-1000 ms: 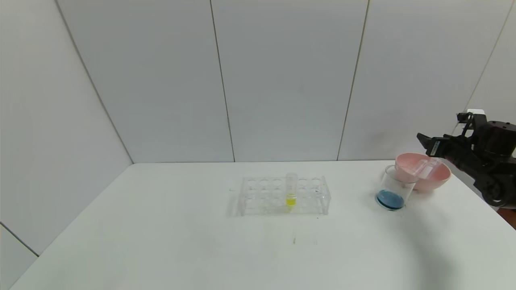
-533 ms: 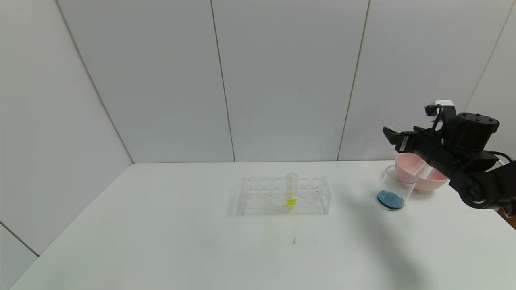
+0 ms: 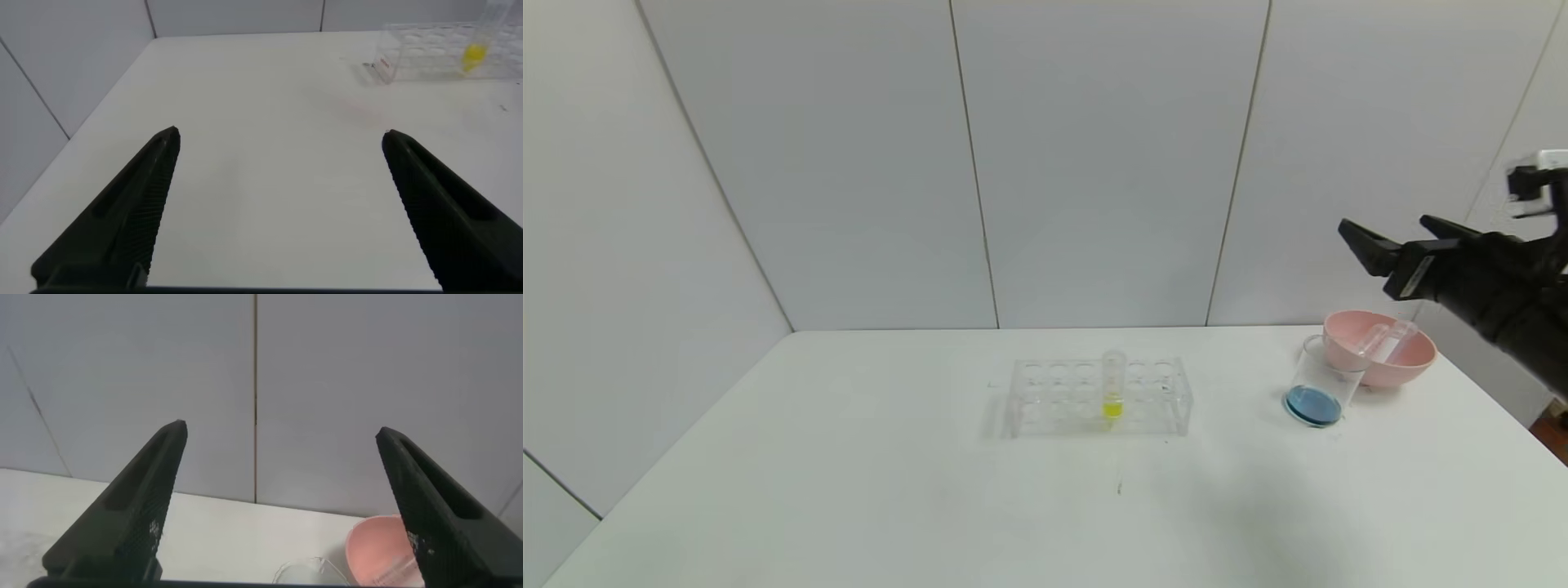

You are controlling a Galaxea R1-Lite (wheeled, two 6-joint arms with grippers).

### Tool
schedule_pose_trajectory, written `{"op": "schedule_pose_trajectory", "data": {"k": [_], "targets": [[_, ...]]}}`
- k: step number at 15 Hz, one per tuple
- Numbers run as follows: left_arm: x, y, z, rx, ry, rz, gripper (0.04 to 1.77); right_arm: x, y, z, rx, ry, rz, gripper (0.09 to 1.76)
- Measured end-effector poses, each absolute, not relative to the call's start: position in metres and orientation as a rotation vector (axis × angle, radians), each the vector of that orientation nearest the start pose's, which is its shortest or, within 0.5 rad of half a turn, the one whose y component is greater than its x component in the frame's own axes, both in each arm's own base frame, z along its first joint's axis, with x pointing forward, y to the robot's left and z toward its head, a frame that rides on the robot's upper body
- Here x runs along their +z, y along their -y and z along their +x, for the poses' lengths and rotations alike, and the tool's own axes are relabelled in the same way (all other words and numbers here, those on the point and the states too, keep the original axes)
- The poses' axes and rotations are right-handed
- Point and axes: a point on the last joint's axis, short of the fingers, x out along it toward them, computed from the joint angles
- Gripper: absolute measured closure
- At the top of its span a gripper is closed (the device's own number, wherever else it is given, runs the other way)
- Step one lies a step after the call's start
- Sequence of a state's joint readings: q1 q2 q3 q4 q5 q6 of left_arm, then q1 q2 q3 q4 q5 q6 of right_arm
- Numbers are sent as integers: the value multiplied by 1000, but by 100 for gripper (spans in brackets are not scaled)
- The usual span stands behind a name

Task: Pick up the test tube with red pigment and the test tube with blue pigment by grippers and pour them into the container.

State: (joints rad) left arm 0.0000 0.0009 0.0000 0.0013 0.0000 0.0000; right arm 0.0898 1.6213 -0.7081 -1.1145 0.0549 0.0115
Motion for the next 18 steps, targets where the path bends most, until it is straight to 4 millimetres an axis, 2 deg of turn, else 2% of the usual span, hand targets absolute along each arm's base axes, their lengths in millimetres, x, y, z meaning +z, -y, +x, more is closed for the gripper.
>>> {"op": "schedule_pose_trajectory", "data": {"k": [5, 9, 12, 15, 16, 18], "targets": [[75, 0, -23, 0, -3, 0, 5, 266, -15, 178, 122, 399, 15, 17], [75, 0, -23, 0, -3, 0, 5, 276, -3, 91, 50, 557, -27, 16], [75, 0, -23, 0, -2, 0, 5, 267, -1, 27, 41, 610, -57, 15], [75, 0, -23, 0, -3, 0, 5, 245, -2, -34, 36, 663, -87, 15], [75, 0, -23, 0, -3, 0, 5, 235, -2, -51, 33, 686, -100, 15], [75, 0, -23, 0, -2, 0, 5, 212, -1, -67, 13, 705, -116, 15]]}}
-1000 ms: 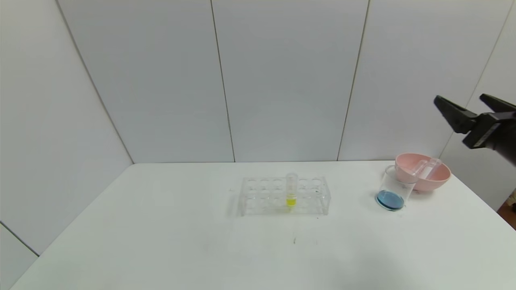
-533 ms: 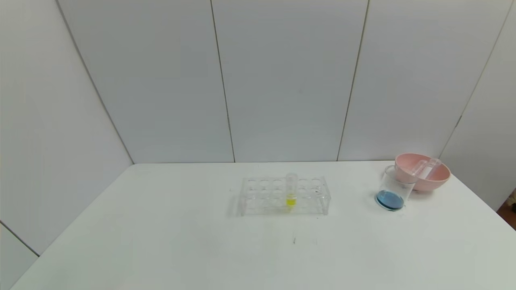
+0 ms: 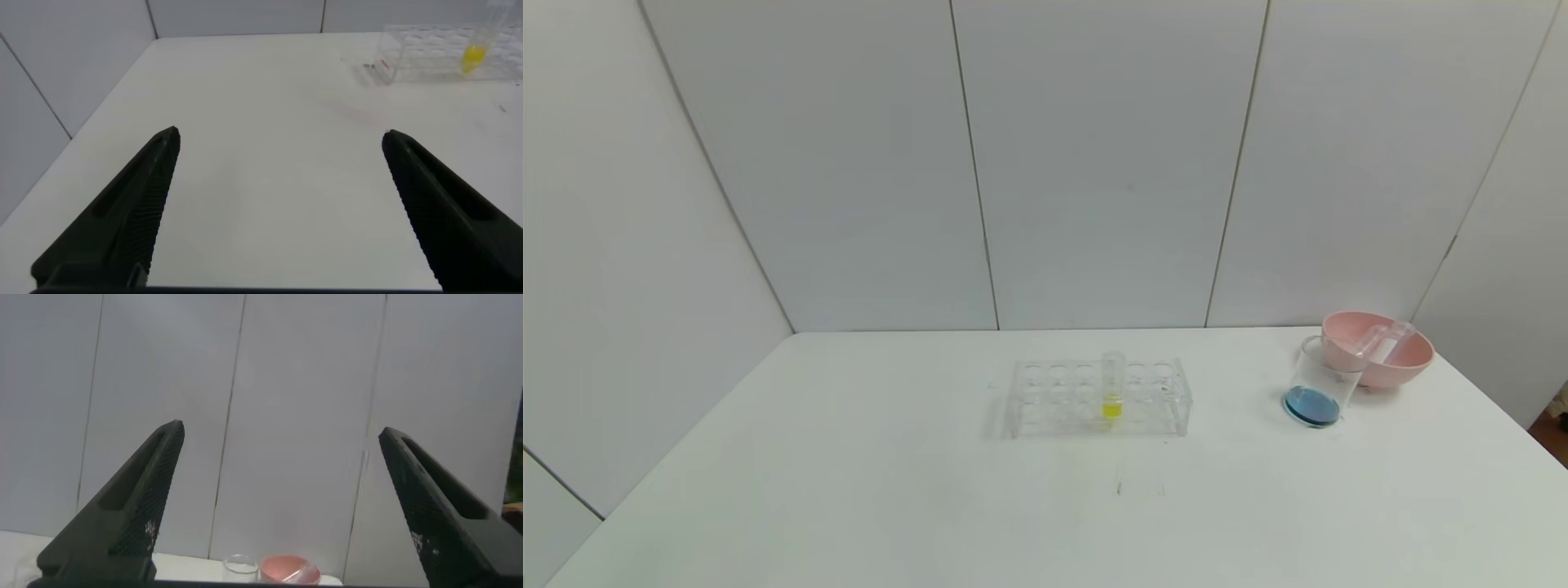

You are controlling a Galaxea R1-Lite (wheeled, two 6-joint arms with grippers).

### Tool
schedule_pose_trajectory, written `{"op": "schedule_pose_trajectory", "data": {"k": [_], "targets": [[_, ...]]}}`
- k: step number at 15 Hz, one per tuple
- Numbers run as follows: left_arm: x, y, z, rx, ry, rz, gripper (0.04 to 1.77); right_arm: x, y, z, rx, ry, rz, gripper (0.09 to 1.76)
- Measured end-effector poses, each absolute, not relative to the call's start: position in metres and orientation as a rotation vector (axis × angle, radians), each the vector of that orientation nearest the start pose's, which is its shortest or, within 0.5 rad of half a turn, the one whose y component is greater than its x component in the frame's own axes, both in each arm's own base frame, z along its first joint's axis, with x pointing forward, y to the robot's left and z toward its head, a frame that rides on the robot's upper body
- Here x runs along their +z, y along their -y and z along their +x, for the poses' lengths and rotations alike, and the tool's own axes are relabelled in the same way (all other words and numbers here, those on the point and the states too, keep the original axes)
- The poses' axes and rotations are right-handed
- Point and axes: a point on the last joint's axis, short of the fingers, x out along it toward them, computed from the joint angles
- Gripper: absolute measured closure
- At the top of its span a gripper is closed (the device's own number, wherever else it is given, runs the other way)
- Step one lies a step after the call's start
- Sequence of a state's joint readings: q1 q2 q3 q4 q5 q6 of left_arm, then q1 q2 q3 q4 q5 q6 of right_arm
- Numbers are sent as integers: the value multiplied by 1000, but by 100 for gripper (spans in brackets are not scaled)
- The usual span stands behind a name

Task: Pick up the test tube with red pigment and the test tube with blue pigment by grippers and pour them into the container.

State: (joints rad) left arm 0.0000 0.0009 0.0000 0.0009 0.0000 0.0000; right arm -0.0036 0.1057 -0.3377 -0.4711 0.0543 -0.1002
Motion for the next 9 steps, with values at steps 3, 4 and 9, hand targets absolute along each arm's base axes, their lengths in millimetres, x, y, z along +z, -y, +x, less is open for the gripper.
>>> {"op": "schedule_pose_trajectory", "data": {"k": [3, 4, 9], "targets": [[75, 0, -23, 0, -2, 0, 5, 171, -1, -57, 1, 623, -113, 15], [75, 0, -23, 0, -3, 0, 5, 152, -1, -47, 5, 552, -112, 15], [75, 0, -23, 0, -2, 0, 5, 79, -1, -23, 24, 27, -71, 15]]}}
